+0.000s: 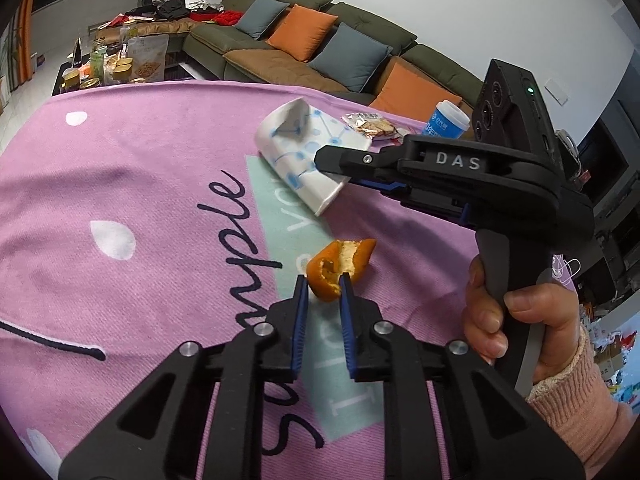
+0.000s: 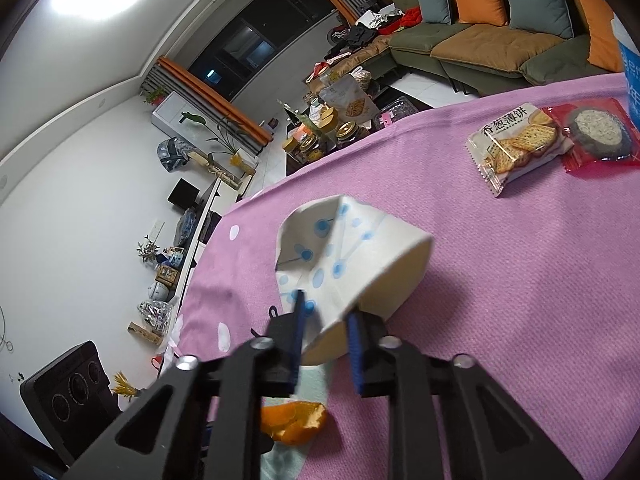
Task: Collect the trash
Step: 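Grasp the orange peel with the left gripper while the right gripper grasps the blue-dotted paper cup, then lift the peel and paper cup off the blanket with both grippers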
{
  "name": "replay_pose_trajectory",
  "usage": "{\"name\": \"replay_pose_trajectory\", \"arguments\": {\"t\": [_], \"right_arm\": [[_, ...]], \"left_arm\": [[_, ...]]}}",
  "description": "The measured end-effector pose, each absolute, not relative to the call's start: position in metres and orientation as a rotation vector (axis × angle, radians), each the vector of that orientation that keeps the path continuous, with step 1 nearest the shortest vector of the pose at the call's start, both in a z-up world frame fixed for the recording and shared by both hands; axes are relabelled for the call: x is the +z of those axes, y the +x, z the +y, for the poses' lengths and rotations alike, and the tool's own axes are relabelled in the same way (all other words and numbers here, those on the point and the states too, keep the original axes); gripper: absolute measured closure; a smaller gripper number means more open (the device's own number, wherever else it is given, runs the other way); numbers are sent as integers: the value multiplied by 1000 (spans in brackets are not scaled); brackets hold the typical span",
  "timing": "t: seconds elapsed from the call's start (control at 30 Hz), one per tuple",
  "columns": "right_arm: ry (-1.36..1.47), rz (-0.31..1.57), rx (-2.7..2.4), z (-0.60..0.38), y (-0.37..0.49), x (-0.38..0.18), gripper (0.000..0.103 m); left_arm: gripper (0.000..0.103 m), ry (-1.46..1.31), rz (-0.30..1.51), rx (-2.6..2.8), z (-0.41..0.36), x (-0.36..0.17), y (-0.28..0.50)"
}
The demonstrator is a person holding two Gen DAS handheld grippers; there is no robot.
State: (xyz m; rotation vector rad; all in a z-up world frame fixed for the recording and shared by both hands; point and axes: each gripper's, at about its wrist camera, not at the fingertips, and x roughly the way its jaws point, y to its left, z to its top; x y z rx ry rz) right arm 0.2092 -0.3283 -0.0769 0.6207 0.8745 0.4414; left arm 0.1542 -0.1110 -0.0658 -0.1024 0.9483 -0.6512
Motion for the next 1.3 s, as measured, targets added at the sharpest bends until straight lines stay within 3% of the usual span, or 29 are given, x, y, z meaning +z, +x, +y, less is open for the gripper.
{"name": "replay_pose_trajectory", "arguments": {"t": [0.27,1.3], "right_arm": [[623,851,447,-331,204,-72,99],[586,793,563,-328,151,-47,100]], "left_arm": [[90,-108,922,-659,-108,-61,144],[92,-119,820,-562,-47,-36,91]]}}
